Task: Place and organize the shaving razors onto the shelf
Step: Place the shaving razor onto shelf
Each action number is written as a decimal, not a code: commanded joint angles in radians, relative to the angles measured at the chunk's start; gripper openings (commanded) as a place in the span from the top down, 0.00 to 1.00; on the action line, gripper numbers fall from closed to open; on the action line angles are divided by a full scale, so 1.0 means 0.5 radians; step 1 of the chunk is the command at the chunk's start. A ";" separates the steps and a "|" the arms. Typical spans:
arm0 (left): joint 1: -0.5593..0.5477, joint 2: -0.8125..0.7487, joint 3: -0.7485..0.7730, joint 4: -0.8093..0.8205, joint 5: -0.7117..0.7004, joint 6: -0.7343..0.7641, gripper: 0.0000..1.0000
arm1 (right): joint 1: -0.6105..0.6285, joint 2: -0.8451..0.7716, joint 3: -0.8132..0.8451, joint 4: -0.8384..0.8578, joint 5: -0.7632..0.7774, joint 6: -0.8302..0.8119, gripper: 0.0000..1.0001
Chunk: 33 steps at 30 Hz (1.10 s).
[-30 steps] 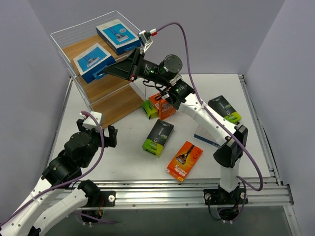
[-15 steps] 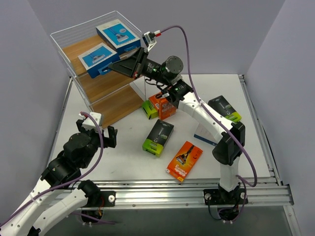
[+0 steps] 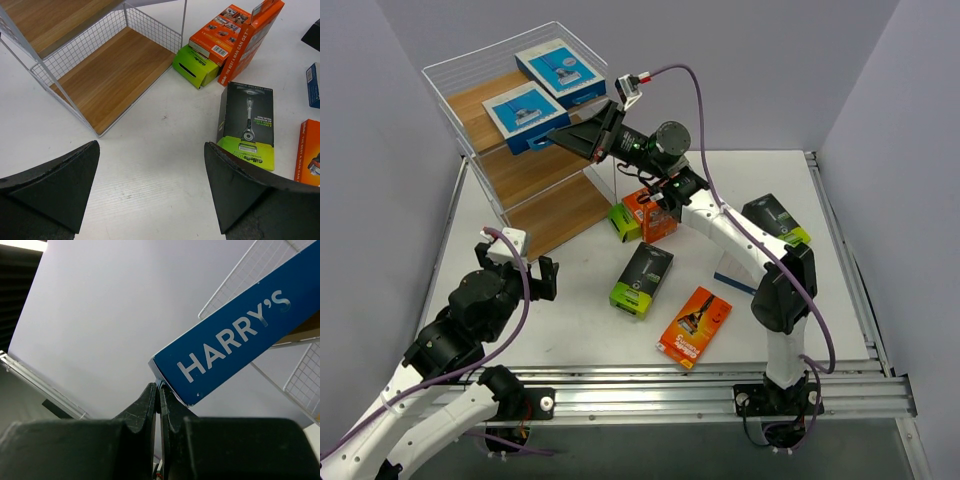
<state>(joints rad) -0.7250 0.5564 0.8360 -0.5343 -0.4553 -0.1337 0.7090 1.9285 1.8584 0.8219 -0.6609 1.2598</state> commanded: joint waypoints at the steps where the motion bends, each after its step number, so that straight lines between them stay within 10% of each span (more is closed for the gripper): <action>1: -0.004 -0.014 0.000 0.071 0.012 0.019 0.06 | -0.019 0.002 -0.020 0.240 0.076 0.024 1.00; 33: -0.017 -0.021 -0.003 0.071 0.002 0.019 0.05 | -0.028 0.214 0.091 0.200 0.171 0.189 1.00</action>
<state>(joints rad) -0.7273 0.5537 0.8307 -0.5343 -0.4561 -0.1337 0.7010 2.0319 1.8633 0.8444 -0.5980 1.3396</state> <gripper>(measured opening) 0.945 0.007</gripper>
